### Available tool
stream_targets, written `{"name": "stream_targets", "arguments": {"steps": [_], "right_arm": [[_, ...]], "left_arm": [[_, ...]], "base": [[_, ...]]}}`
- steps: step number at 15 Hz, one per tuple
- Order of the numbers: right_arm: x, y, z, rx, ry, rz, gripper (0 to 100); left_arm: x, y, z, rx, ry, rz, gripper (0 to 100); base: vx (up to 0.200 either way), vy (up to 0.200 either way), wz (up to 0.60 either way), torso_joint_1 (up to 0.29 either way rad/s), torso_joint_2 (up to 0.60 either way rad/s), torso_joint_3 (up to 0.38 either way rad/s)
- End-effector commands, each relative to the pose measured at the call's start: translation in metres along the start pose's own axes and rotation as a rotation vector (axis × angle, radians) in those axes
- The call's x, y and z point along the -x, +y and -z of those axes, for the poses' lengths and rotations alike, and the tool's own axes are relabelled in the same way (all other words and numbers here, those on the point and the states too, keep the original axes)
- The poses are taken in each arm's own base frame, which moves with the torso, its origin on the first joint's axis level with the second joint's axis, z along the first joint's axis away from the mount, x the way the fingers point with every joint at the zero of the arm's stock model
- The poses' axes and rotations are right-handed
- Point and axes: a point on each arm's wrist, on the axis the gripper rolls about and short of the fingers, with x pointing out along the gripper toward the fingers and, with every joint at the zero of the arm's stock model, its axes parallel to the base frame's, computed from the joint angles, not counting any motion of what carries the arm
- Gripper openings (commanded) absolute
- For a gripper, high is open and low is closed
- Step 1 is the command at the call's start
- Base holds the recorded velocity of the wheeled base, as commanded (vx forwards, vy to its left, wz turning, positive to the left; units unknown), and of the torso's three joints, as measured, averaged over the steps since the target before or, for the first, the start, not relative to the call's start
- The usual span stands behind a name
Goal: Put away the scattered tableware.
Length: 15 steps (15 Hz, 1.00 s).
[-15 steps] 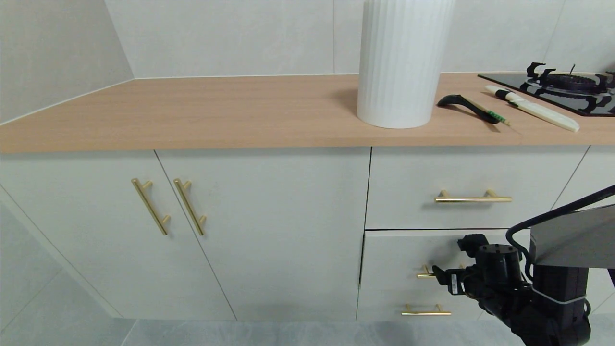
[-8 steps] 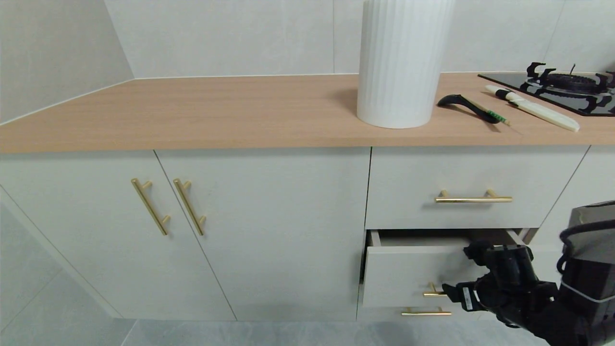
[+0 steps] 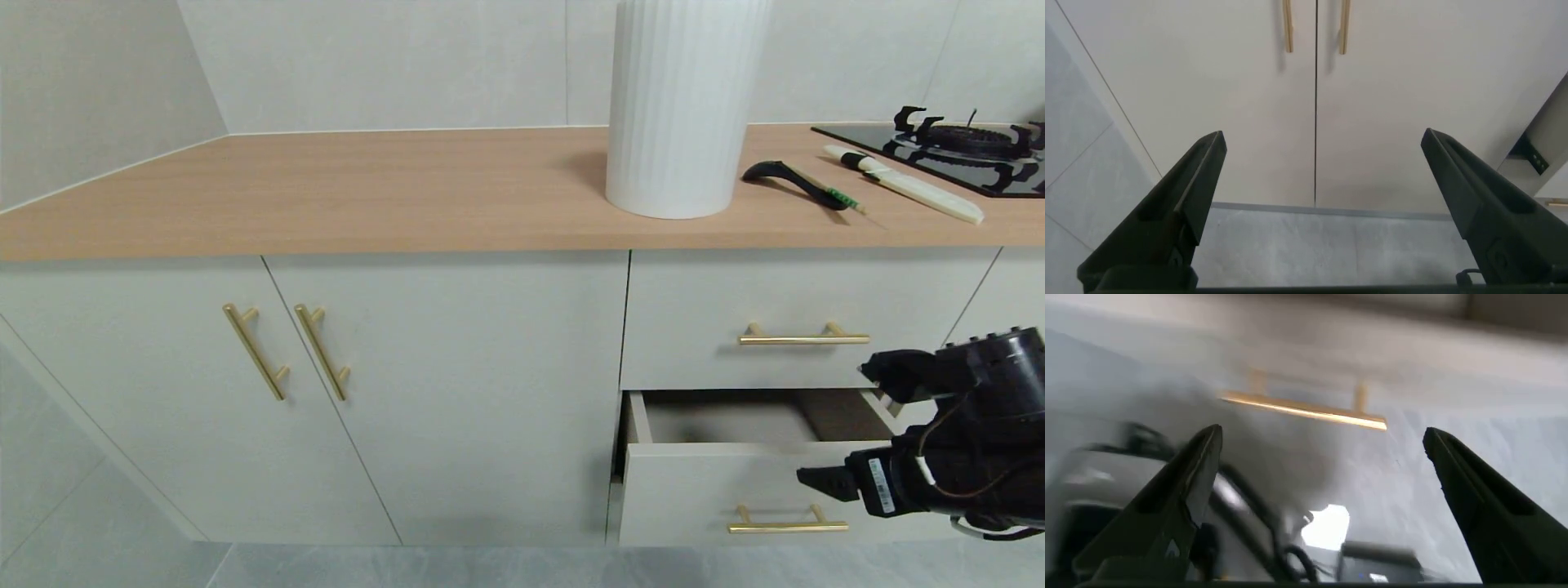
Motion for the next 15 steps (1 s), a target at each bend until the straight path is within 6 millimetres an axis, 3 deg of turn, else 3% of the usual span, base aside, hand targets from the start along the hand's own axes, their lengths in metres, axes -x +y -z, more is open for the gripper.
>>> {"name": "stream_targets", "arguments": {"steps": [1,9,11,15], "right_arm": [[0.024,0.002,-0.011,-0.007,-0.130,-0.027,100],[-0.056,0.014,0.010,0.007,-0.166,0.060,100],[-0.070,0.015,0.012,0.000,-0.201,0.087,100],[-0.073,0.015,0.012,-0.004,-0.212,0.093,100]], "left_arm": [[0.000,0.000,0.000,0.001,0.001,-0.001,100],[0.000,0.000,0.000,-0.001,0.001,-0.001,100],[0.000,0.000,0.000,0.001,0.001,-0.001,100],[0.000,0.000,0.000,0.000,0.002,-0.001,100]], "base": [[0.000,0.000,0.00,0.000,0.00,0.000],[0.000,0.000,0.00,0.000,0.00,0.000],[0.000,0.000,0.00,0.000,0.00,0.000],[0.000,0.000,0.00,0.000,0.00,0.000]]}}
